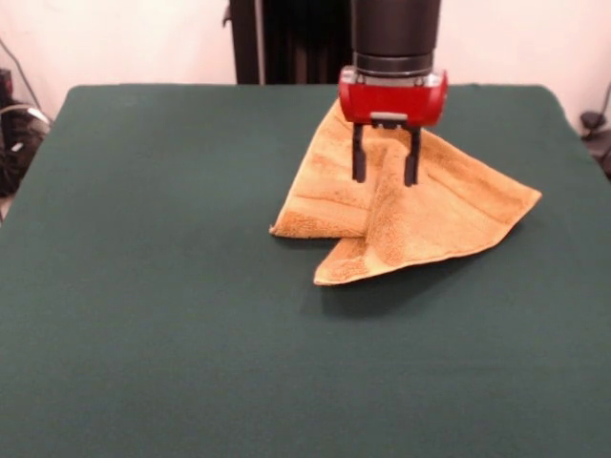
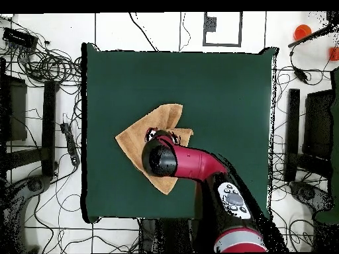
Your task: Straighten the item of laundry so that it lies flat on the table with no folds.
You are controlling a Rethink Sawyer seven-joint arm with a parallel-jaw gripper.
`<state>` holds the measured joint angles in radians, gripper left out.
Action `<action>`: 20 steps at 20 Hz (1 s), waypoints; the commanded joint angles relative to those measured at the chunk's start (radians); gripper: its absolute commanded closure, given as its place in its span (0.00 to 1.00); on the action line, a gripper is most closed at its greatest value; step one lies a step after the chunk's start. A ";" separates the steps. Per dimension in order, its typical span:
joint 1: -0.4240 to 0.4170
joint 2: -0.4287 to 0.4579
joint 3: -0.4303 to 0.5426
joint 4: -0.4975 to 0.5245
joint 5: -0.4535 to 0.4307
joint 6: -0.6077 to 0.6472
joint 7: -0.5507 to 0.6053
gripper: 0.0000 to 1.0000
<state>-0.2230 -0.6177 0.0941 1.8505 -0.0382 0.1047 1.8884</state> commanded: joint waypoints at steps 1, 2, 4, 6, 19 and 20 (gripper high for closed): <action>-0.034 0.064 0.122 -0.020 -0.087 0.056 -0.003 0.00; -0.040 0.070 0.125 -0.024 -0.095 0.056 -0.004 0.00; -0.051 0.083 0.128 -0.031 -0.112 0.049 -0.002 0.00; -0.059 0.094 0.127 -0.036 -0.130 0.040 0.002 0.00; -0.068 0.083 0.131 -0.039 -0.166 0.058 0.040 0.00; -0.071 0.083 0.129 -0.040 -0.166 0.059 0.040 0.00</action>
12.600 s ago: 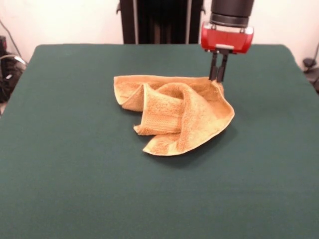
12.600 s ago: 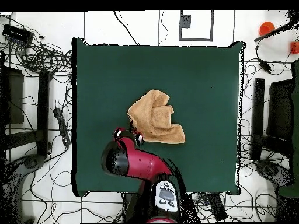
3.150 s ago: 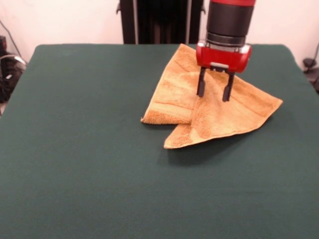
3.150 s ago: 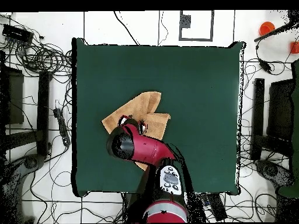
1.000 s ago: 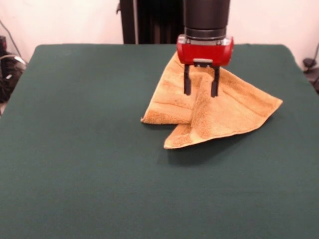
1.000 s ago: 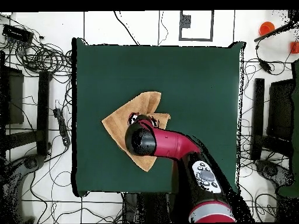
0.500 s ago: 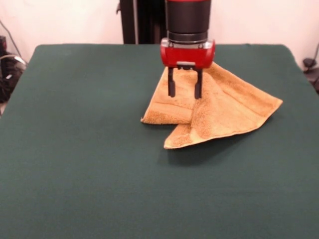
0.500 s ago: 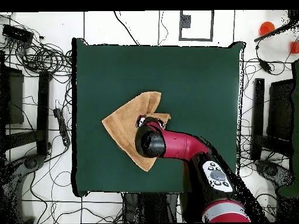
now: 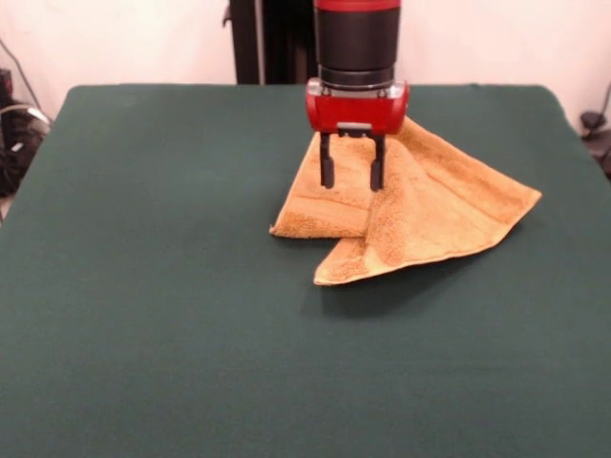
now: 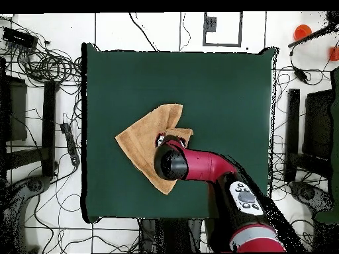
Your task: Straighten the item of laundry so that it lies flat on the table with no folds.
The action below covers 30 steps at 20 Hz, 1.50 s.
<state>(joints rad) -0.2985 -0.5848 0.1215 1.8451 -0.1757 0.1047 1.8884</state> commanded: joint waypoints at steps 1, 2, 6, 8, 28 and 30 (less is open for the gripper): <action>0.000 0.050 0.101 -0.036 -0.030 0.060 0.037 0.00; -0.003 0.048 0.103 -0.038 -0.030 0.066 0.033 0.00; -0.017 0.053 0.111 -0.047 -0.039 0.072 0.015 0.00; -0.025 0.054 0.116 -0.047 -0.042 0.074 0.009 0.00; -0.083 0.080 0.150 -0.069 -0.100 0.078 -0.009 0.00; -0.085 0.082 0.151 -0.070 -0.106 0.078 -0.005 0.00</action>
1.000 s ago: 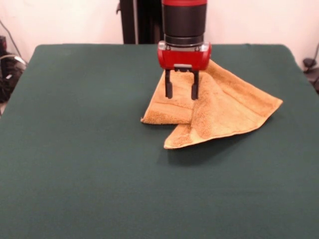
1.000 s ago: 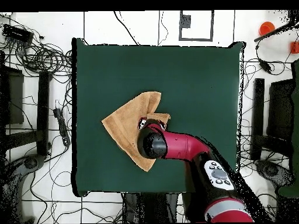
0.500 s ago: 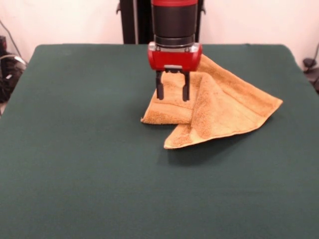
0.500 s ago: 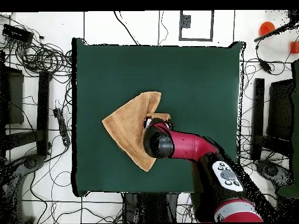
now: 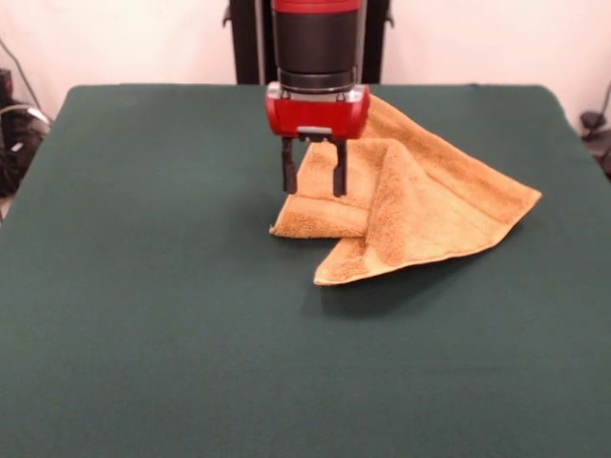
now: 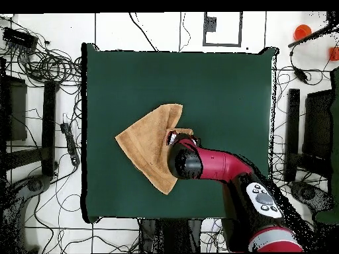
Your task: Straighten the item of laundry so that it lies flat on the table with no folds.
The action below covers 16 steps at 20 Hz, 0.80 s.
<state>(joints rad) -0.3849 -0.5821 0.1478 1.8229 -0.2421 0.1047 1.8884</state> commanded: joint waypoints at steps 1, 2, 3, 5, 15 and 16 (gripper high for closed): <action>0.001 0.081 0.125 -0.049 -0.040 0.079 -0.002 0.00; 0.001 0.084 0.126 -0.050 -0.046 0.074 -0.001 0.00; 0.000 0.087 0.127 -0.051 -0.052 0.068 0.000 0.00; -0.003 0.100 0.129 -0.058 -0.061 0.057 0.000 0.00; -0.008 0.145 0.129 -0.095 -0.098 0.031 0.006 0.00; -0.010 0.143 0.131 -0.094 -0.098 0.035 0.007 0.00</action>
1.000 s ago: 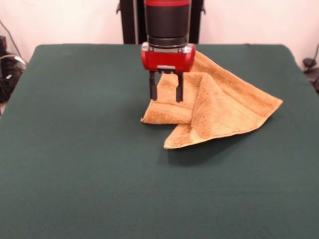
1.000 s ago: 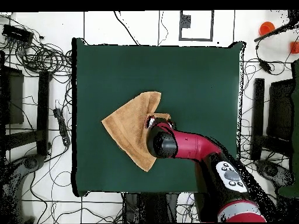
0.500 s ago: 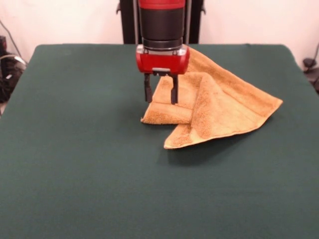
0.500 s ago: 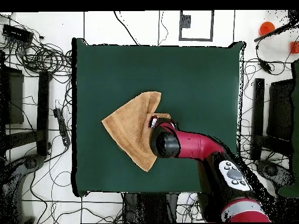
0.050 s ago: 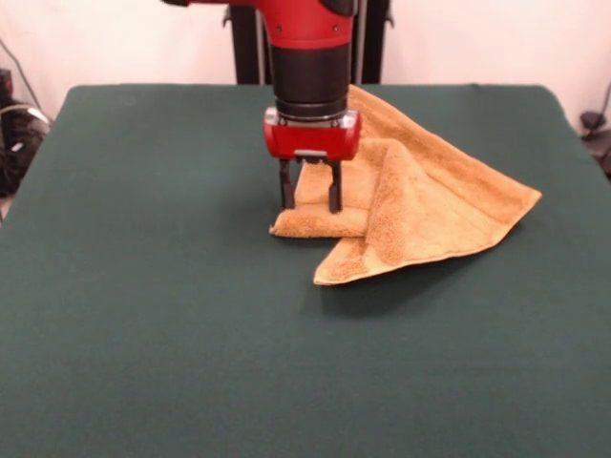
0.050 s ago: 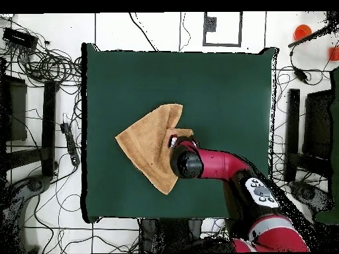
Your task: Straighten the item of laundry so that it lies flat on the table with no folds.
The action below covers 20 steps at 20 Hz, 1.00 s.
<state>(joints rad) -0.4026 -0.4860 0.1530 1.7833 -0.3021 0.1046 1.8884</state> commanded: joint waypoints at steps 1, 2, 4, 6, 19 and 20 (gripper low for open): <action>0.005 0.044 0.129 -0.053 -0.038 0.039 0.008 0.00; 0.000 0.041 0.134 -0.050 -0.036 0.046 0.008 0.00; -0.012 0.028 0.146 -0.041 -0.033 0.065 0.004 0.00; -0.023 0.007 0.154 -0.029 -0.030 0.091 -0.005 0.00; -0.038 -0.041 0.172 -0.008 -0.032 0.150 -0.018 0.00; -0.035 -0.047 0.169 -0.010 -0.029 0.158 -0.016 0.00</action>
<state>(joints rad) -0.4554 -0.5198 0.2098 1.7803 -0.3077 0.1488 1.8884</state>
